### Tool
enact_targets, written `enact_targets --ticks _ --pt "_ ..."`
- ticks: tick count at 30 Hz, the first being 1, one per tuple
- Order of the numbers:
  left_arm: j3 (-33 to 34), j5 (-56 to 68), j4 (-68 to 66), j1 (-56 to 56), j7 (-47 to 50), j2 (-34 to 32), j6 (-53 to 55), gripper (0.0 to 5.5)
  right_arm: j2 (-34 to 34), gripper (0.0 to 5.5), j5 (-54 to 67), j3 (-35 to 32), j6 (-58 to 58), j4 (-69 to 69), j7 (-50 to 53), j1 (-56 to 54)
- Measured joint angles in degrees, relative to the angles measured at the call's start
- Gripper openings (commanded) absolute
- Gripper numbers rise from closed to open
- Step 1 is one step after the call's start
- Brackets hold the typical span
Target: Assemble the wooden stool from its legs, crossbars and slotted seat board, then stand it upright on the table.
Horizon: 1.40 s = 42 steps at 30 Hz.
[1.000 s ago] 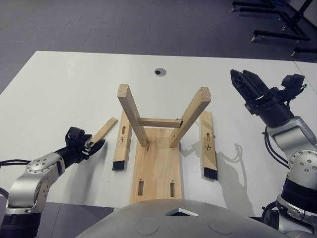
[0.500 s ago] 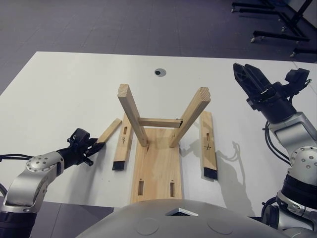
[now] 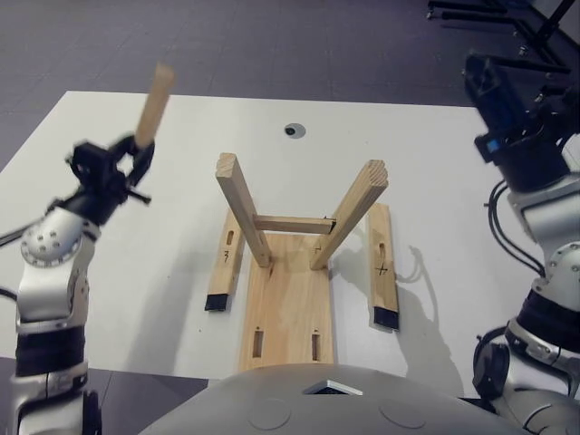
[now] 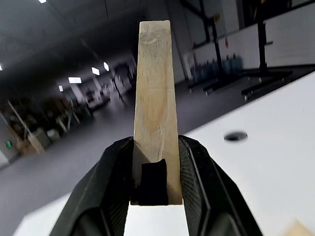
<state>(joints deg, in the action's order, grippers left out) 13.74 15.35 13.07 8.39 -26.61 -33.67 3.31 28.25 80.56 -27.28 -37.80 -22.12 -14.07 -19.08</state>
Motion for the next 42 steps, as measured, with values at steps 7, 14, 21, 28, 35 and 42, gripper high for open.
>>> enact_targets --ticks 7,14,21,28,35,42 --pt "-13.5 -4.8 1.6 20.4 -5.5 1.4 -2.7 1.28 -6.8 5.4 11.5 11.3 0.7 -1.6 13.2 -13.6" --pt "-18.9 -4.3 5.2 21.8 -8.9 4.7 -2.2 1.28 -11.8 5.4 4.4 19.2 1.8 -4.3 11.8 -12.8" --pt "-21.0 -2.6 7.4 20.9 -9.6 7.2 -0.1 1.28 -15.1 4.52 0.9 20.5 3.7 -3.2 10.1 -12.8" --pt "-20.8 -2.8 7.7 18.6 -9.5 7.2 0.7 1.28 -16.6 3.1 2.7 20.1 4.2 -3.3 9.5 -10.8" --pt "-21.2 -3.4 8.1 18.6 -9.5 8.0 0.2 1.28 -17.7 1.78 3.8 19.8 4.5 -3.7 9.5 -9.1" --pt "-20.8 -4.3 8.8 18.6 -9.3 7.9 0.0 1.28 -19.1 0.8 3.9 19.7 5.9 -4.4 12.2 -9.1"
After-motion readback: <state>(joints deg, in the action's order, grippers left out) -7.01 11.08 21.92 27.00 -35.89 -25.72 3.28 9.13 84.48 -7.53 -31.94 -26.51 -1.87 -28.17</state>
